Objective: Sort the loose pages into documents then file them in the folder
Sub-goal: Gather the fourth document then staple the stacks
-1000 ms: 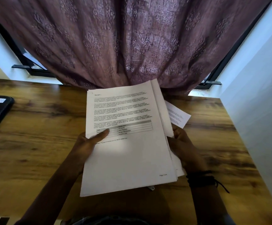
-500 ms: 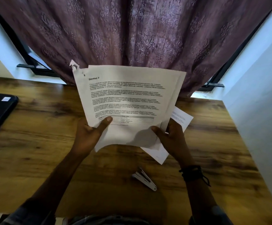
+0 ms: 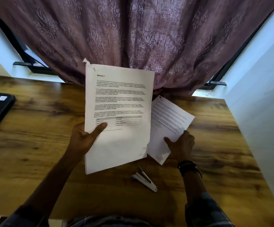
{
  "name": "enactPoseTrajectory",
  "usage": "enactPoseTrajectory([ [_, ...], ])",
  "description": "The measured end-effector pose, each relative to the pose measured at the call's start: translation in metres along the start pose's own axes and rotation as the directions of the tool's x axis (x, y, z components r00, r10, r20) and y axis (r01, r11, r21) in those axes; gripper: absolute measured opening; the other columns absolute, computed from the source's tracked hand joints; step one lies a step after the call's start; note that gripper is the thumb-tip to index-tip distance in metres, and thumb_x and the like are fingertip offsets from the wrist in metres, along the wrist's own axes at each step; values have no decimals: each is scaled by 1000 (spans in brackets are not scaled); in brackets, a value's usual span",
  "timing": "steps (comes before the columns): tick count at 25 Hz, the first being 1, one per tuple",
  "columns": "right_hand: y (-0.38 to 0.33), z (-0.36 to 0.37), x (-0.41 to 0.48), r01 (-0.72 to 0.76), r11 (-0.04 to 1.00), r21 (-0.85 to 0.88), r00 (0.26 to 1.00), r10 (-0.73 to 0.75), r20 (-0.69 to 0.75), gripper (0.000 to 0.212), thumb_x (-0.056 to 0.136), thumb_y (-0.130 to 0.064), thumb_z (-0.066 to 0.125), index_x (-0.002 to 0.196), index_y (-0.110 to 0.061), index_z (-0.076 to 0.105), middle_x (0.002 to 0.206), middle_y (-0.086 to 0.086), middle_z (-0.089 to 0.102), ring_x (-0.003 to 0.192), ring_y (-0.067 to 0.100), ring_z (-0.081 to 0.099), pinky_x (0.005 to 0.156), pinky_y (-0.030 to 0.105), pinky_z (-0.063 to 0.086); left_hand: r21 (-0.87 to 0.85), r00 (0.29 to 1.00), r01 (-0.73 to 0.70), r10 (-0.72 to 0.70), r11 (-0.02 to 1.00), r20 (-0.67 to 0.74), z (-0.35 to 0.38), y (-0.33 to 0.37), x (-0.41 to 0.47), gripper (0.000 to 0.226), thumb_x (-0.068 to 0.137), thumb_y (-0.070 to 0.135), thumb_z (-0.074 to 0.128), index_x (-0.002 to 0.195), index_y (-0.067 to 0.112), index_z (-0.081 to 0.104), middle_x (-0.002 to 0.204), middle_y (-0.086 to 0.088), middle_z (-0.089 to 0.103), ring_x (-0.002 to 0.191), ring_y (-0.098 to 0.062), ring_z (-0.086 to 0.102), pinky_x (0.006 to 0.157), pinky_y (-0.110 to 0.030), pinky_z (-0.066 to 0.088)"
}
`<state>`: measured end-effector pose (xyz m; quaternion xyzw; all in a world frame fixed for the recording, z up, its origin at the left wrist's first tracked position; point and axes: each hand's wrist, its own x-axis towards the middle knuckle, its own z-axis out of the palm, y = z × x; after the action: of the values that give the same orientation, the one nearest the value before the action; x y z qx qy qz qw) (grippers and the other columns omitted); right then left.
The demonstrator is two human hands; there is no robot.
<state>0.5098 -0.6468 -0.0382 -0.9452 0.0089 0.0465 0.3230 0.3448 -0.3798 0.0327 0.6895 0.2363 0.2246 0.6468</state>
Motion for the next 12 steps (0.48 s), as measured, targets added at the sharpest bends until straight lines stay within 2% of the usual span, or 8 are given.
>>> enactPoseTrajectory([
  [2,-9,-1,5,-36,999,-20,997,38,60,89,64,-30,89,128,4,39,126,21,47,122,38,40,105,46,34,-23,1000,-9,9,1000,6,0,5,-4,28,85,17,71,111,25,68,98,24,73,93,-5,72,72,-18,57],
  [4,-20,-3,8,-81,997,13,992,79,101,95,63,-21,90,132,4,31,131,23,41,125,37,36,104,43,34,-39,1000,-15,15,999,9,2,9,-7,27,85,16,71,110,26,69,101,23,73,93,-6,72,72,-18,57],
  [8,-17,-5,13,-200,939,278,978,173,118,91,64,-2,87,133,-1,28,132,20,46,122,34,46,93,40,45,-99,1000,18,-17,995,10,5,15,-10,26,85,15,71,109,25,70,106,13,74,93,-13,73,73,-25,59],
  [11,-4,-11,10,-176,844,506,982,118,145,81,75,7,74,137,-9,24,131,16,50,122,35,51,97,41,46,-162,998,62,-59,985,28,6,19,-12,27,84,13,71,111,18,71,107,5,75,95,-18,73,75,-29,60],
  [12,1,-14,6,-156,794,588,984,72,164,80,76,6,72,138,-15,25,131,12,48,123,35,50,100,48,47,-182,996,84,-78,980,42,7,19,-13,30,84,12,70,114,14,70,109,2,75,96,-19,73,77,-32,60],
])
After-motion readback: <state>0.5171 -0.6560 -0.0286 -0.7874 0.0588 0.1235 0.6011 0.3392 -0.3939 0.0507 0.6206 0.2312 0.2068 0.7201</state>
